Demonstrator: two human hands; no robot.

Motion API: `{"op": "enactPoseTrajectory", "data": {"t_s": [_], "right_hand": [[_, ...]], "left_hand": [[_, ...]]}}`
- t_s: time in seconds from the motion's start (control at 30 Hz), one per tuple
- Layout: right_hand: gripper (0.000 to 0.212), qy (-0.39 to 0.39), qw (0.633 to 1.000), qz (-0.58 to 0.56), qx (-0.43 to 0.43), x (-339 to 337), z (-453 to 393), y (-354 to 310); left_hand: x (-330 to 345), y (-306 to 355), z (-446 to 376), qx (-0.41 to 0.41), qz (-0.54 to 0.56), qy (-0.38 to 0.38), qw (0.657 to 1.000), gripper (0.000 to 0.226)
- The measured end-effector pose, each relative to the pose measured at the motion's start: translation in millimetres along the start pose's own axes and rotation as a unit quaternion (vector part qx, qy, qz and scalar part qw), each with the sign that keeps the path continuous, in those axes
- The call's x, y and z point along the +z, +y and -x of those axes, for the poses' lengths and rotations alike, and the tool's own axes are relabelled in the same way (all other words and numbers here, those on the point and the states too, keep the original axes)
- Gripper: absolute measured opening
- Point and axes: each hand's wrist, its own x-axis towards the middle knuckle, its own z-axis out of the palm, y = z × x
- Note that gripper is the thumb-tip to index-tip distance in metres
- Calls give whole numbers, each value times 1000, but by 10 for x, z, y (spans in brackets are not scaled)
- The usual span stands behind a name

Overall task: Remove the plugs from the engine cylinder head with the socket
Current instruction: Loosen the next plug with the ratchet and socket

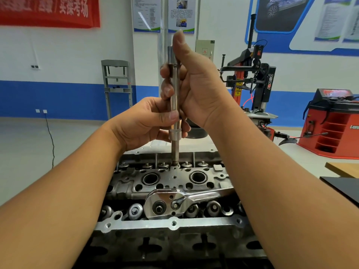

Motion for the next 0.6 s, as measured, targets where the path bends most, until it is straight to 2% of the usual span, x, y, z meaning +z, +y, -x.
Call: {"op": "enactPoseTrajectory", "data": {"t_s": [0.2, 0.37, 0.6], "right_hand": [[36, -14, 1000, -11, 10, 8, -9, -8], [40, -11, 999, -36, 27, -8, 5, -26], [34, -10, 1000, 5, -2, -23, -9, -8]], "left_hand": [[-26, 21, 55, -23, 55, -47, 997, 50], [-7, 5, 28, -9, 21, -30, 999, 44], [-5, 3, 9, -5, 7, -16, 1000, 41]]}}
